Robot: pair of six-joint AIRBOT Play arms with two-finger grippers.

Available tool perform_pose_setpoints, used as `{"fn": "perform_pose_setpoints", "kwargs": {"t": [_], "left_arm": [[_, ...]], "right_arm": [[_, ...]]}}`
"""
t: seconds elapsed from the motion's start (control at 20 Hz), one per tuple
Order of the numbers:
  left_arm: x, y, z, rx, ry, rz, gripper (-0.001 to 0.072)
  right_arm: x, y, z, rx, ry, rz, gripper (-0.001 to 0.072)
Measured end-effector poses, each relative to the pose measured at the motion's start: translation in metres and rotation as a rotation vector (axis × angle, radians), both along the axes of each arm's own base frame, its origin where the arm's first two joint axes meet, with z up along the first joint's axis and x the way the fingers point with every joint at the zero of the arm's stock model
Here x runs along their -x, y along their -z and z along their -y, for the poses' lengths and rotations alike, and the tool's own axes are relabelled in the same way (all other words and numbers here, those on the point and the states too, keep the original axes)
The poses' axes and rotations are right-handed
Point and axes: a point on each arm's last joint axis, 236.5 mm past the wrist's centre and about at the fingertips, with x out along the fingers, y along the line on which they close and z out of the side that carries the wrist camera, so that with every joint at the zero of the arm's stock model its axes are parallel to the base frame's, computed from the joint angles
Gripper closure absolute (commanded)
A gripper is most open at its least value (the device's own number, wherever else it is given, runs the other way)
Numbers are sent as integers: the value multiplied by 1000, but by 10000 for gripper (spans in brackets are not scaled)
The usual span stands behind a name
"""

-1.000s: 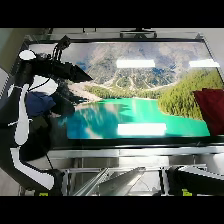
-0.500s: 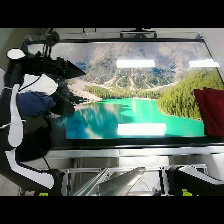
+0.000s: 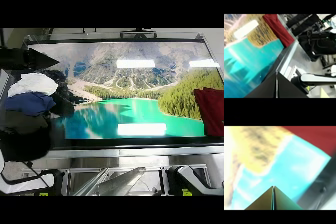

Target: Fold the shirts.

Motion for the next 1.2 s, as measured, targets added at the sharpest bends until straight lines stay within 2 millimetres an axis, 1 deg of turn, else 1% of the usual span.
{"fn": "perform_pose_setpoints", "kwargs": {"t": [0.1,0.15,0.25,0.3,0.35,0.45,0.55,0.65,0.75,0.95,1.2], "left_arm": [[20,0,-4,5,-40,3,709],[32,5,-5,9,-56,-11,709],[57,26,-4,17,-92,-66,709],[70,43,-3,7,-115,-103,709],[82,62,-2,-7,-136,-138,708],[106,98,1,-30,-162,-208,708],[124,123,5,-39,-181,-252,708],[136,139,7,-47,-190,-278,708],[145,148,9,-51,-196,-287,708],[152,152,11,-60,-209,-274,708],[156,151,12,-69,-217,-252,708]], "right_arm": [[-23,-26,-45,52,-142,64,685],[-31,-37,-71,78,-223,97,684],[-38,-52,-128,119,-392,151,684],[-37,-55,-159,128,-477,177,684],[-33,-53,-188,128,-561,192,685],[-20,-42,-236,117,-699,207,685],[-8,-27,-266,103,-786,194,684],[-3,-17,-284,95,-841,189,684],[0,-11,-294,86,-869,184,684],[3,-6,-303,74,-894,181,684],[3,-6,-306,66,-896,183,684]]}}
